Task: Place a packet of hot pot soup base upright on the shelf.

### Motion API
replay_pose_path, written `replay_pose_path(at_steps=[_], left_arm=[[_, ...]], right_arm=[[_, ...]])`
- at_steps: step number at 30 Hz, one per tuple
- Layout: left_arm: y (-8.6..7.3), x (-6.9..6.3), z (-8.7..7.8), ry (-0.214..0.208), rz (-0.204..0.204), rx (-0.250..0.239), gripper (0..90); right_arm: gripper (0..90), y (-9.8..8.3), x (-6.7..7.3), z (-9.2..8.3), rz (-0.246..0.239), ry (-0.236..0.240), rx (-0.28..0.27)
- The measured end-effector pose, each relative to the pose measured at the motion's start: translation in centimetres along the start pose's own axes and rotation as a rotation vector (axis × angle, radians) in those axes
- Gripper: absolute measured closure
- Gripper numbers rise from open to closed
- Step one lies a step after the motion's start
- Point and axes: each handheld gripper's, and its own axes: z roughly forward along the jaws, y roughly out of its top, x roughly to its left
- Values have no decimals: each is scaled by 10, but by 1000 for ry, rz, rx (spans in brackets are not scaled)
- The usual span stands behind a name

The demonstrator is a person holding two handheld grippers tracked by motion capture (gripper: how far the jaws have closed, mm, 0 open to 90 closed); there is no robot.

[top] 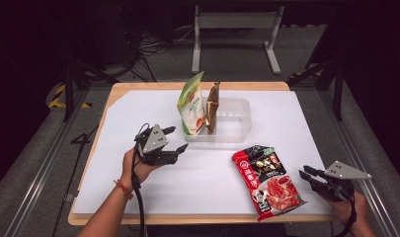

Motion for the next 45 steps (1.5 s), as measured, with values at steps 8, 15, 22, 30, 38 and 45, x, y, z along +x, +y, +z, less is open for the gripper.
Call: replay_pose_path(at_steps=[8,15,22,30,38,45], left_arm=[[-30,0,-26,65,-24,24,348],[-48,2,-38,63,-50,87,348],[-64,-1,-46,35,-151,93,328],[-81,4,-56,28,-222,92,206],[-91,6,-59,42,-260,111,176],[-92,4,-59,37,-262,114,179]], right_arm=[[837,0,0,-5,9,1,-6],[884,0,3,-4,-7,9,16],[900,-2,3,-1,-20,27,58],[900,-3,8,3,-52,87,103],[900,-2,12,7,-80,140,161],[900,0,18,8,-105,189,168]])
